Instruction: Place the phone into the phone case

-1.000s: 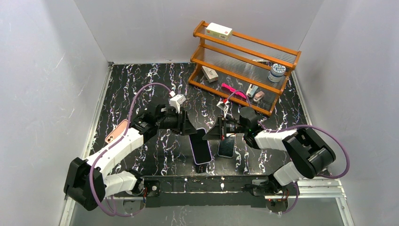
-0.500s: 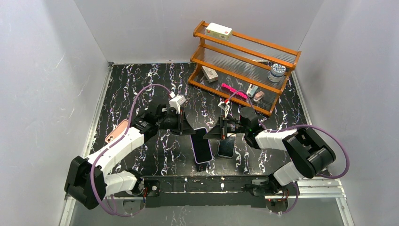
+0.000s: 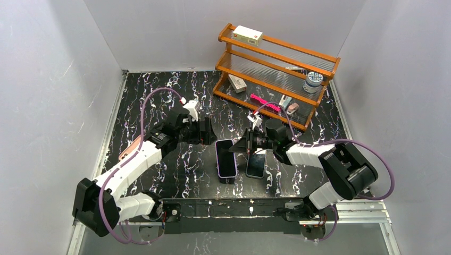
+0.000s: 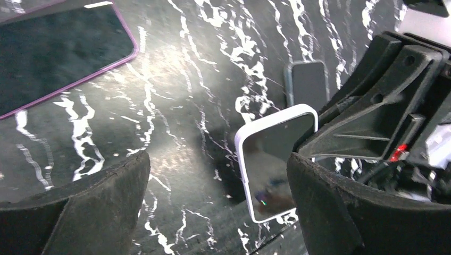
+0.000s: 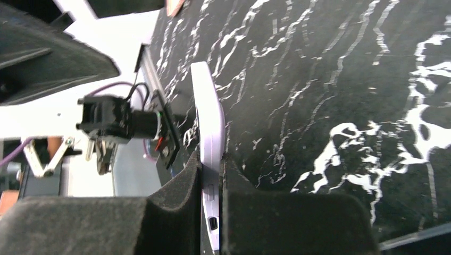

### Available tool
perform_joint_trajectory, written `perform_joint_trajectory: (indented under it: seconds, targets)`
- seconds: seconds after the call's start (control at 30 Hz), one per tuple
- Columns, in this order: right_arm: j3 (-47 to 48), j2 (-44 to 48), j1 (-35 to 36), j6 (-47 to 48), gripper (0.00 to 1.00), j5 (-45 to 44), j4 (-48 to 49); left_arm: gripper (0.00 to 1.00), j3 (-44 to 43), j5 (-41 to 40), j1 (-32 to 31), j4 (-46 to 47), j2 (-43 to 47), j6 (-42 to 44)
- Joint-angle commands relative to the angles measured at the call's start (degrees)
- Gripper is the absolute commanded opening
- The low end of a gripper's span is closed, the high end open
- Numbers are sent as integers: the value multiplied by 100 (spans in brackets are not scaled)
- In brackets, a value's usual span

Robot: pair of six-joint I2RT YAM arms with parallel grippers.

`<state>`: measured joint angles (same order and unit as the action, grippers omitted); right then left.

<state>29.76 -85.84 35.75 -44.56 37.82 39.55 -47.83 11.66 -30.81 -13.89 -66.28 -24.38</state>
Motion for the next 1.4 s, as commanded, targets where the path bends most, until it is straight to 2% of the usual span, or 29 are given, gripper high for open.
perform_joint_trajectory:
  seconds: [0.0,0.13,0.33,0.53,0.6,0.73,0.83,0.97,1.37]
  targets:
    - [619,-92,3,-184,1,-921,-857,98,-281,-1372,13,-554,70,65]
    - [785,-471,9,-398,1,-1032,-1098,98,-269,-1886,20,-728,-158,-100]
    - [1040,-757,10,-506,3,-1451,-1813,98,-218,-1904,42,-808,-293,-86]
    - [1201,-609,8,-492,37,-2001,-2642,98,-142,-1890,49,-779,-253,-19]
    - [1250,-518,3,-434,44,-2037,-2845,98,-88,-1728,49,-713,-187,69]
    - [1427,-419,3,-245,50,-2140,-3459,98,-25,-1751,49,-666,-80,74]
    - [1453,-283,2,-160,50,-2164,-3740,98,-26,-1578,49,-620,-38,117]
    - [1424,-152,7,-192,42,-1849,-3729,98,171,-1270,49,-264,182,115]
    - [748,93,32,-721,36,-1129,-2823,98,-502,-1845,131,-445,-689,222]
